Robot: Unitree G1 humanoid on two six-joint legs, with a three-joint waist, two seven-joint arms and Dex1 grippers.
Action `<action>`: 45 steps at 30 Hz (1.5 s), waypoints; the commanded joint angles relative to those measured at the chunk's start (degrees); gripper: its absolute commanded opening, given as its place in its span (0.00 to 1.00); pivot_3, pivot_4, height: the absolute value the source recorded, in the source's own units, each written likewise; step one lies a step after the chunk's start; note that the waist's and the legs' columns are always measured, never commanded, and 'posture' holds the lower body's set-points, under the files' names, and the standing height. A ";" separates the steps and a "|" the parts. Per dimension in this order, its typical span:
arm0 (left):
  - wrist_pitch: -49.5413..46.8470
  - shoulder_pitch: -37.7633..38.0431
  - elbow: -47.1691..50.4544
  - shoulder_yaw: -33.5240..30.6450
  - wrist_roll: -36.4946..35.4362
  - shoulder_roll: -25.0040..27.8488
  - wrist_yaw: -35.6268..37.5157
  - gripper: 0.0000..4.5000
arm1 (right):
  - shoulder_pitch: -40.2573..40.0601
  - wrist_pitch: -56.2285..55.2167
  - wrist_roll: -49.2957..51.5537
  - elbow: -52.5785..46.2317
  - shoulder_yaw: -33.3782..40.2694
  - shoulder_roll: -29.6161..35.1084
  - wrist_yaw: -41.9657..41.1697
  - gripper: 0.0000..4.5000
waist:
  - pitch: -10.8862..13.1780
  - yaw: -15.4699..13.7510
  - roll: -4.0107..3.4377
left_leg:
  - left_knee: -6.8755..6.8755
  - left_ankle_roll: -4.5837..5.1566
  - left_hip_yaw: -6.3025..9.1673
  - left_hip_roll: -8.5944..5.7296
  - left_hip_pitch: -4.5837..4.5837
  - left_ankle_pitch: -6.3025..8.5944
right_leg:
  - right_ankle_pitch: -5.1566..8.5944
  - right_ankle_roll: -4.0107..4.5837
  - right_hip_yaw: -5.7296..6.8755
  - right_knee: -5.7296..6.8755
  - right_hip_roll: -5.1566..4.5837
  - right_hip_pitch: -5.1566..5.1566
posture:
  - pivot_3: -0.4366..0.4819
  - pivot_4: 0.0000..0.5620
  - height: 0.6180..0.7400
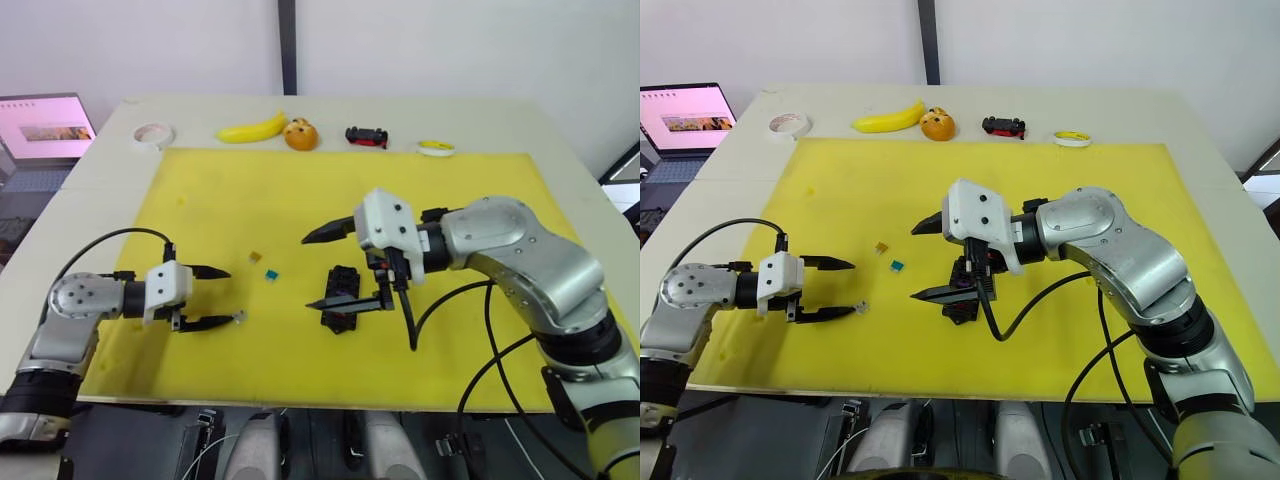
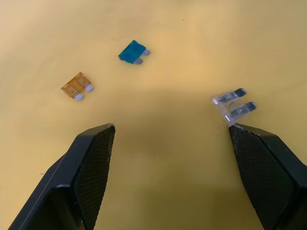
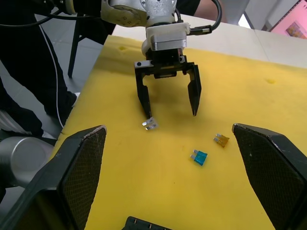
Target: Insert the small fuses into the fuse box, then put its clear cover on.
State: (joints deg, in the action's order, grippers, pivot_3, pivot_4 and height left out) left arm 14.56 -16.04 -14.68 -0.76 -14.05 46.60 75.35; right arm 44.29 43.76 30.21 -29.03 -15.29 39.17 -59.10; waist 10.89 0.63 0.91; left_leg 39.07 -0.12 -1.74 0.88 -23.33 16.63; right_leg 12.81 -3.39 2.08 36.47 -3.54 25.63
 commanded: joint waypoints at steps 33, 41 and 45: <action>-5.52 -0.60 3.36 -0.54 -1.93 -0.13 0.61 0.88 | 0.96 -1.27 -1.45 -1.10 0.12 0.04 -1.09 1.00 | -0.01 -0.01 0.00 | 0.06 0.01 0.01 -0.03 0.01 0.01 | 0.00 -0.01 0.01 0.09 0.00 -0.02 | 0.48 0.27 0.98; -3.15 -2.06 1.16 -0.02 -0.28 -0.96 -0.43 0.88 | 0.99 -1.16 -1.44 -1.19 0.10 -0.07 -0.93 1.00 | -0.01 0.00 0.00 | 0.07 0.01 0.01 -0.03 0.02 0.01 | 0.00 -0.01 0.01 0.14 0.01 -0.02 | 0.48 0.27 0.98; -1.62 -2.97 -0.22 0.10 0.74 -1.55 -1.21 0.88 | 1.02 -1.15 -1.46 -1.14 0.07 -0.12 -0.90 1.00 | -0.01 -0.06 0.00 | 0.09 0.01 0.01 -0.04 0.02 0.01 | 0.00 -0.01 0.00 0.15 0.00 -0.02 | 0.48 0.27 0.98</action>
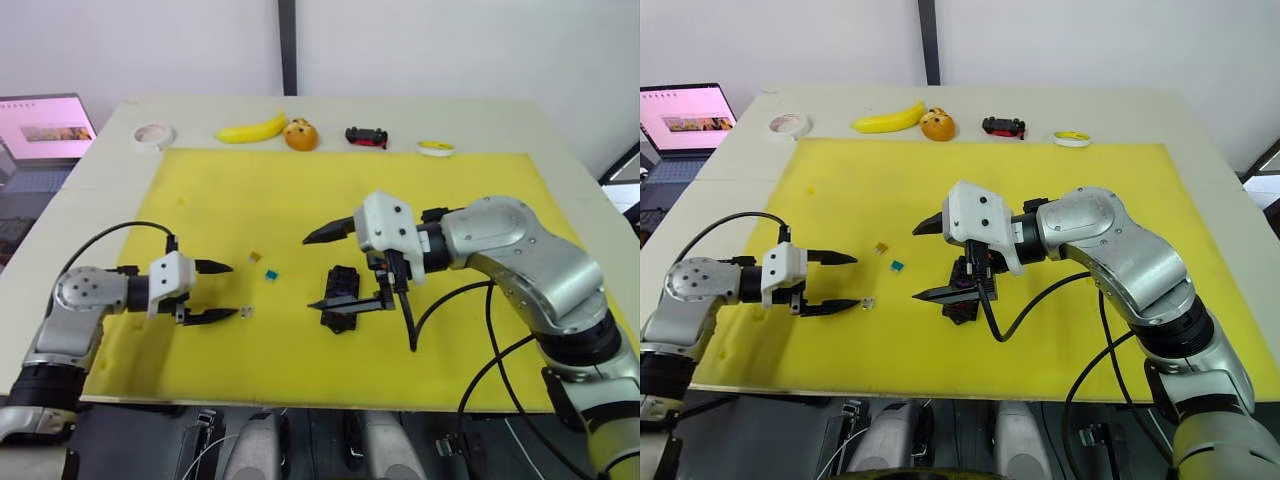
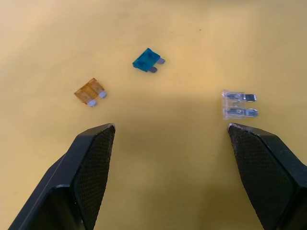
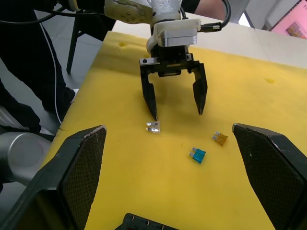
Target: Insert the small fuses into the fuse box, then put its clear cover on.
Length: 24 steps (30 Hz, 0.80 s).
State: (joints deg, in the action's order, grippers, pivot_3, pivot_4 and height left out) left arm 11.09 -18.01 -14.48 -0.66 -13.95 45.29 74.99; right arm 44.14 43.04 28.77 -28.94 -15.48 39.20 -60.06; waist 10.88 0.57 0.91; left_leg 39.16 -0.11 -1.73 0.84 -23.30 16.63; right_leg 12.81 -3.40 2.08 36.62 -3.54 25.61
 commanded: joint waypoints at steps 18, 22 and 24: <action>0.71 -1.26 -0.78 0.15 -0.05 0.64 1.81 0.88 | 0.61 -0.49 -0.19 -1.54 0.25 0.09 0.17 1.00 | 0.00 0.05 0.00 | 0.01 0.00 0.00 -0.01 0.01 0.00 | 0.00 0.00 0.00 0.04 0.00 0.00 | 0.48 0.27 0.98; -0.55 -0.63 0.89 0.21 -0.85 0.50 2.21 0.88 | 0.67 -0.67 -0.23 -1.44 0.21 -0.03 0.13 1.00 | 0.00 0.09 0.00 | 0.01 0.00 0.00 -0.01 0.02 0.00 | 0.00 0.00 0.00 0.05 0.00 0.00 | 0.48 0.27 0.98; -1.03 -0.55 1.55 0.32 -1.06 0.26 2.11 0.88 | 0.74 -0.75 -0.28 -1.38 0.19 -0.10 0.11 1.00 | 0.00 0.07 0.00 | 0.01 0.00 0.01 0.00 0.02 0.00 | 0.00 0.00 0.00 0.06 0.00 0.00 | 0.48 0.27 0.98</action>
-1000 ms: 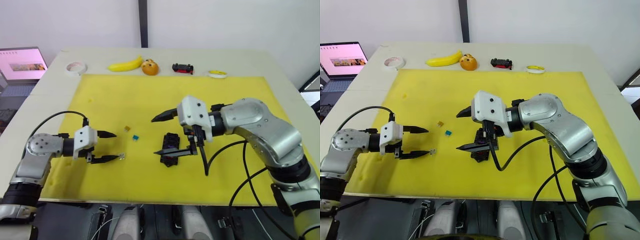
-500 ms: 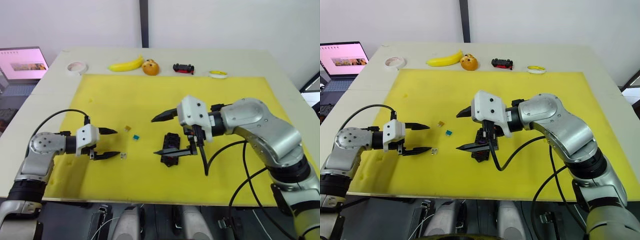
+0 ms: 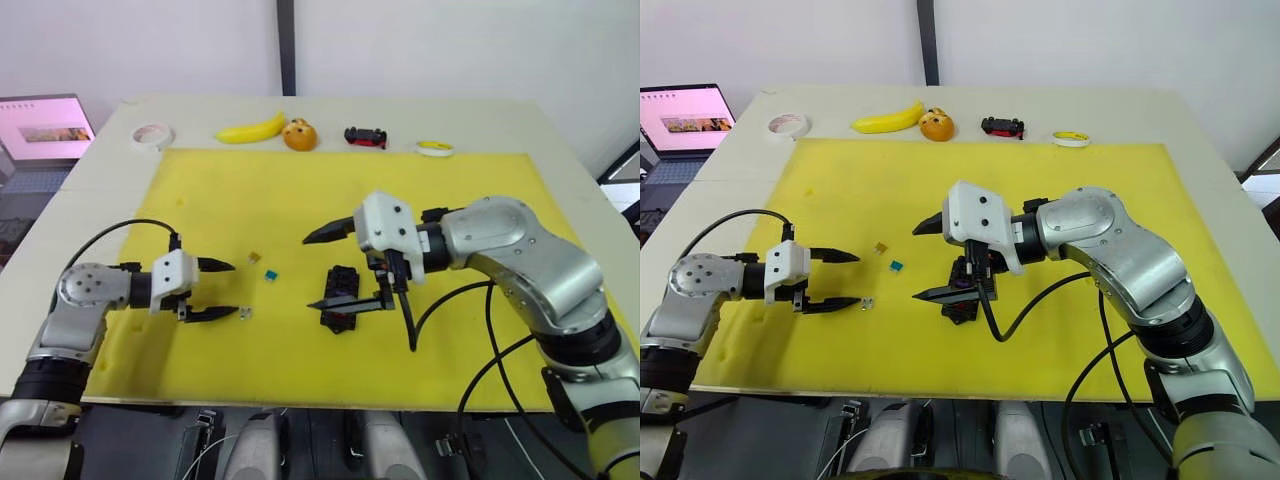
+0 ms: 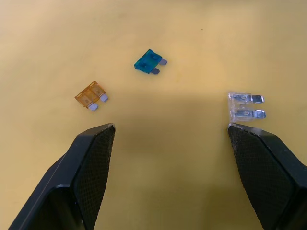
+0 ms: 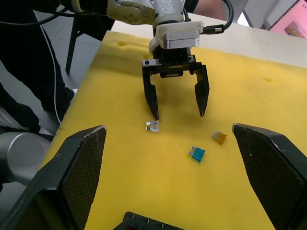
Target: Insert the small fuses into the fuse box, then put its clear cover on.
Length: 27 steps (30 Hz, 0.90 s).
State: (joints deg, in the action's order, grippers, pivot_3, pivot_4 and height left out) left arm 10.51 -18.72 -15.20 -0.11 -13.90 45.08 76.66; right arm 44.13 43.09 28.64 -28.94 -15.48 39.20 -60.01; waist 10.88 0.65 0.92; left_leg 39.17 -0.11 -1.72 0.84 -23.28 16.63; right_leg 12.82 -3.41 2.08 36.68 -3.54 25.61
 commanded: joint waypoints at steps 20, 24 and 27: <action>2.36 -3.49 -0.85 1.81 2.12 -2.71 -3.38 0.88 | 0.87 -0.83 -0.41 -1.27 0.20 -0.09 -0.11 1.00 | 0.00 -0.05 0.01 | 0.03 0.00 0.00 -0.02 0.01 0.00 | 0.00 0.00 0.00 0.07 0.00 0.00 | 0.48 0.27 0.98; 1.77 -3.16 -0.36 1.55 1.81 -2.70 -3.20 0.88 | 0.91 -0.44 -0.19 -1.63 0.28 -0.02 -0.02 1.00 | 0.00 -0.08 0.01 | 0.04 0.00 0.00 -0.02 0.01 0.00 | 0.00 0.00 0.00 0.09 0.00 0.00 | 0.48 0.27 0.98; -0.10 -1.76 0.84 0.28 0.51 -0.86 -2.15 0.88 | 1.02 -0.27 -0.15 -1.66 0.29 0.07 -0.04 1.00 | 0.00 -0.04 0.01 | 0.06 0.00 0.00 -0.02 0.02 0.00 | 0.00 0.00 -0.01 0.12 -0.01 0.00 | 0.48 0.27 0.98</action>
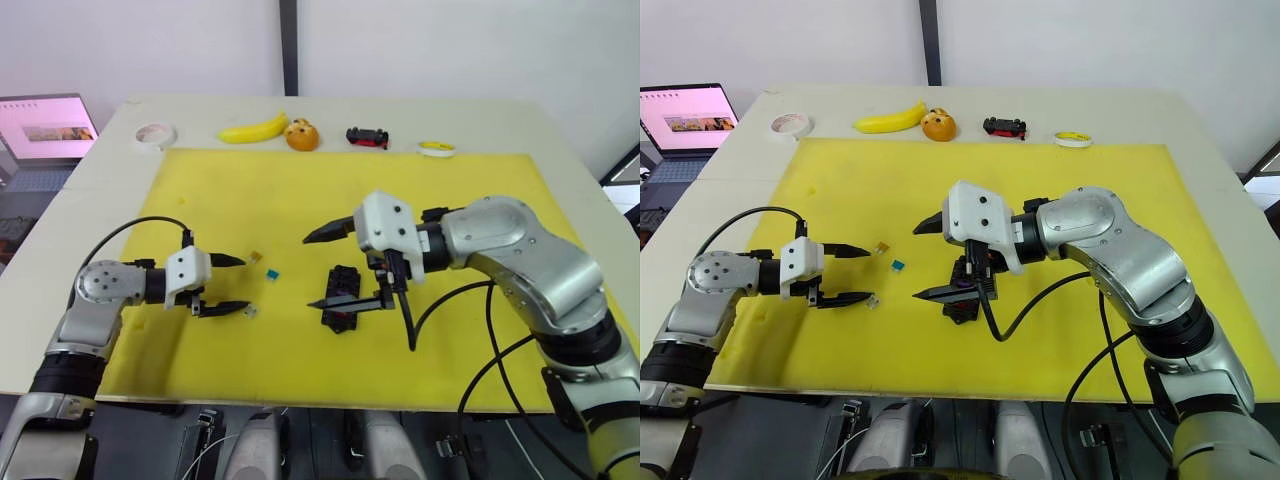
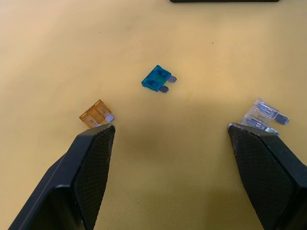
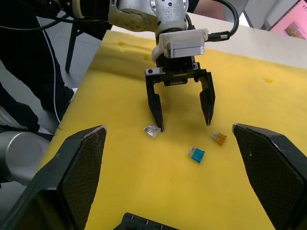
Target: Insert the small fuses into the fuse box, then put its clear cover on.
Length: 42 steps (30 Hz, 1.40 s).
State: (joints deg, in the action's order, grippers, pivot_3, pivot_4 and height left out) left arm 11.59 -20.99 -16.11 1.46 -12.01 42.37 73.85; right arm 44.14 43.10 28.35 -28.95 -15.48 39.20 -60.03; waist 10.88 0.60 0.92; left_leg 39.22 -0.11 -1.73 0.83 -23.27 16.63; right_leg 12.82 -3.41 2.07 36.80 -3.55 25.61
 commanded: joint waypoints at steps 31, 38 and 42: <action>-104.09 11.19 17.53 -24.10 -68.27 1.49 -39.06 0.88 | 0.13 -1.20 -0.50 -1.55 -0.42 -0.42 0.74 1.00 | -0.03 -0.03 0.05 | 0.02 -0.03 0.07 -0.04 0.15 -0.01 | 0.10 -0.06 -0.23 0.26 -0.08 -0.01 | 0.48 0.27 0.98; -103.02 8.91 13.03 -24.77 -71.49 -4.35 -49.68 0.88 | 0.56 -0.79 -0.35 -1.83 -0.35 -0.50 0.92 1.00 | -0.05 -0.19 0.08 | 0.02 -0.05 0.09 -0.10 0.29 -0.02 | 0.10 -0.06 -0.23 0.24 -0.13 -0.18 | 0.48 0.27 0.98; -101.18 7.89 11.39 -25.71 -73.49 -6.43 -55.38 0.88 | 0.53 -0.77 -0.42 -1.74 -0.31 -0.45 0.96 1.00 | -0.05 -0.40 0.08 | 0.02 -0.05 0.09 -0.12 0.54 -0.02 | 0.10 -0.06 -0.23 0.23 -0.15 -0.41 | 0.48 0.27 0.98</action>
State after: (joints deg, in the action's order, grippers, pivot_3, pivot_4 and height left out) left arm -91.60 -12.37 -4.11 -23.52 -85.16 36.32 21.19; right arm 43.53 42.89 27.79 -28.97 -16.72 38.99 -59.33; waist 10.83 0.20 1.00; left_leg 39.24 -0.16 -1.64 0.70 -22.64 16.61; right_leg 12.92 -3.46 1.83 37.03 -3.71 25.10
